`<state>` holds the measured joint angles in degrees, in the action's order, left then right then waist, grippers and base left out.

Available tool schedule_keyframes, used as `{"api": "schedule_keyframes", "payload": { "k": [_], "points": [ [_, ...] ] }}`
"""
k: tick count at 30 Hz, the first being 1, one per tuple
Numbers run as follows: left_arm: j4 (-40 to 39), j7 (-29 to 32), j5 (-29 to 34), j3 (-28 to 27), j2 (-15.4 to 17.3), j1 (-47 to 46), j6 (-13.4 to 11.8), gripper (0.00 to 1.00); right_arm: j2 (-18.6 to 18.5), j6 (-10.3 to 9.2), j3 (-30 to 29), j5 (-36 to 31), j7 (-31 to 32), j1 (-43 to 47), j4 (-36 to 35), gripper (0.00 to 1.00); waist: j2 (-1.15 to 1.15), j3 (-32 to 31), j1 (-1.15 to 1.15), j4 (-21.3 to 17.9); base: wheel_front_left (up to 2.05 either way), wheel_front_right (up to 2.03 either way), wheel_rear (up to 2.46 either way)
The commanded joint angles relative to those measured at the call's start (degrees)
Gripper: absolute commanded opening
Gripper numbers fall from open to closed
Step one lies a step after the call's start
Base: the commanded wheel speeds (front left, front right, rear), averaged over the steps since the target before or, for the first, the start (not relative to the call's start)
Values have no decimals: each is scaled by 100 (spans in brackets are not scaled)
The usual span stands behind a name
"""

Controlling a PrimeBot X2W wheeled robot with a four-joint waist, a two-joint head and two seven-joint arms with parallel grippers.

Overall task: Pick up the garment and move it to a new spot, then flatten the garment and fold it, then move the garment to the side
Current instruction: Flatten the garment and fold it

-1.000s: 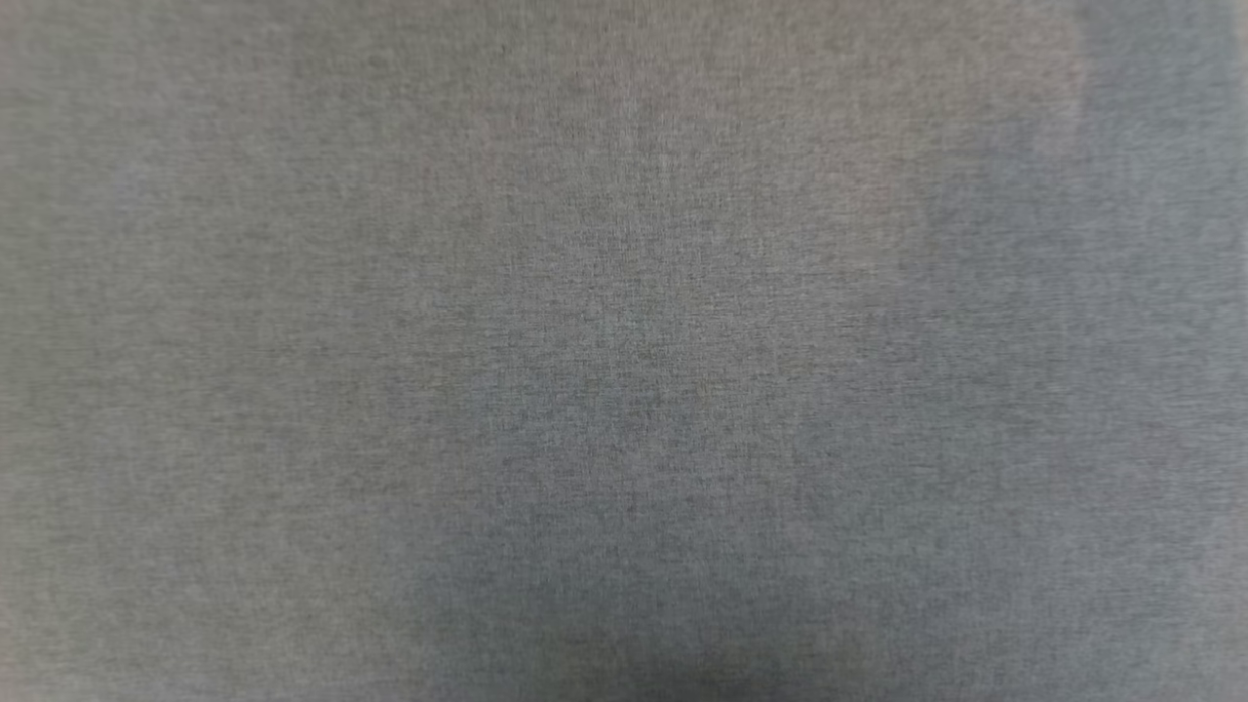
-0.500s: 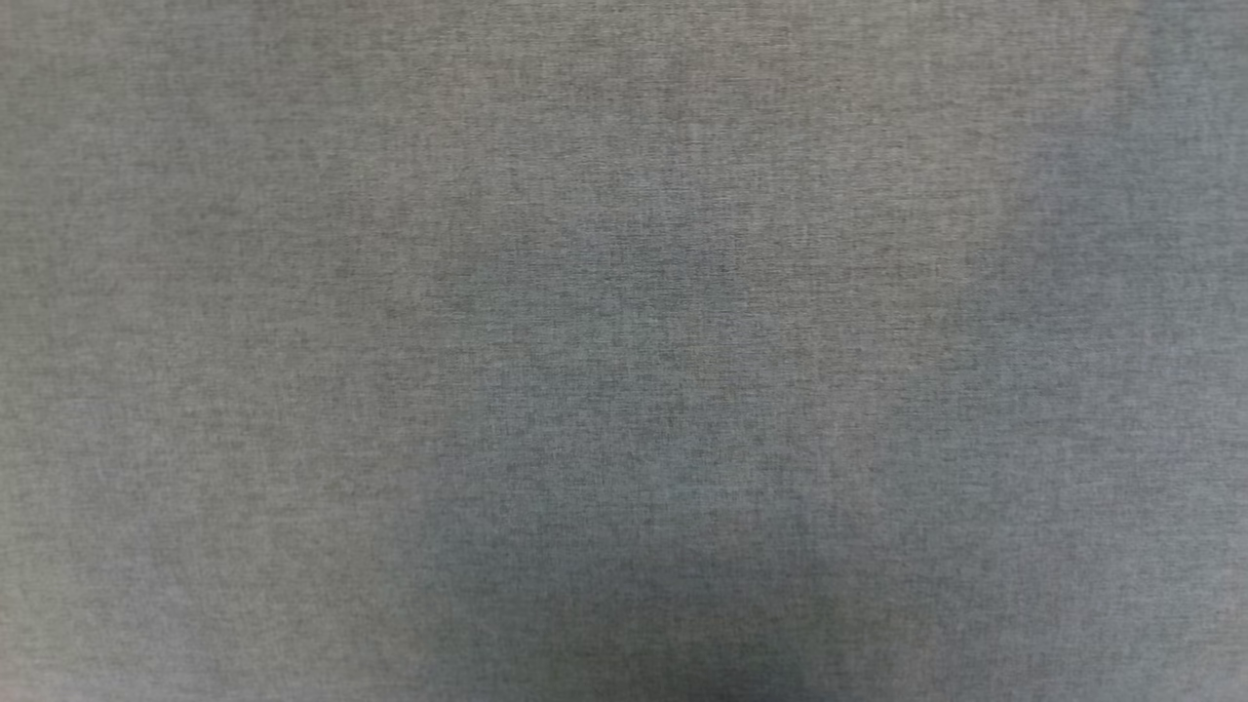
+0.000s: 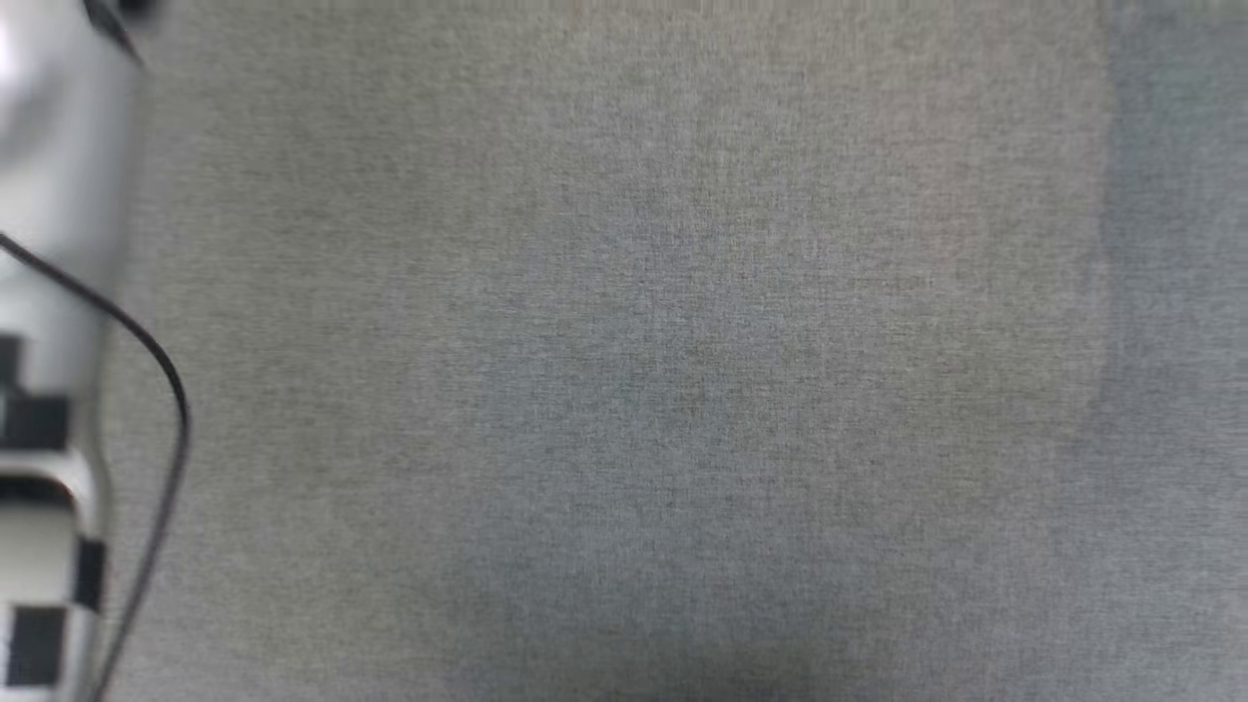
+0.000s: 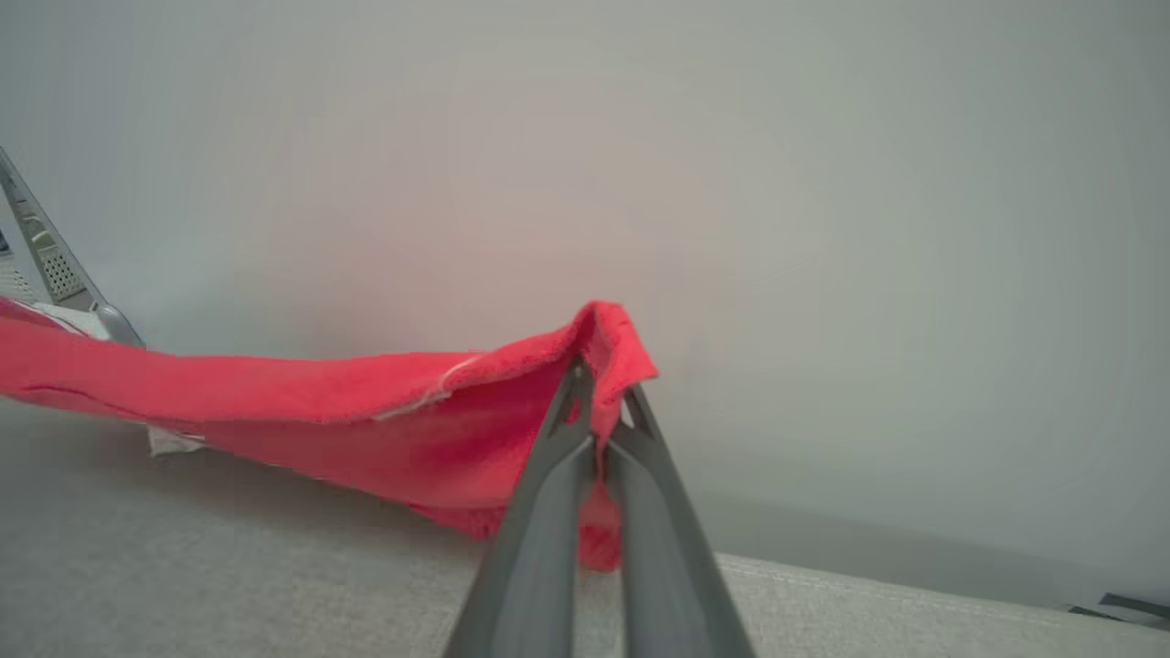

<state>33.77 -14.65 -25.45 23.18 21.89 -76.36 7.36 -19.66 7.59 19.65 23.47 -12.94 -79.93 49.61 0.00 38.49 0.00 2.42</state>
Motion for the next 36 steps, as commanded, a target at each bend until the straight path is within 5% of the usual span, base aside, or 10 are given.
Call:
{"api": "schedule_keyframes", "payload": {
  "k": [1,17,36],
  "points": [
    [-89,-34,-63,-30,-28,395,12,0,-51,-10,144,90,-66,280,-97,0,0,-469,0,110,0,0,0],
    [-176,-18,-383,17,277,3696,-68,0,-547,-10,1815,1452,-70,2842,-862,0,0,-2039,0,280,0,0,0],
    [-1678,824,-735,372,959,6476,-319,0,-808,-10,2103,3132,-109,5016,-1185,0,0,-3278,0,471,0,0,0]
  ]
}}
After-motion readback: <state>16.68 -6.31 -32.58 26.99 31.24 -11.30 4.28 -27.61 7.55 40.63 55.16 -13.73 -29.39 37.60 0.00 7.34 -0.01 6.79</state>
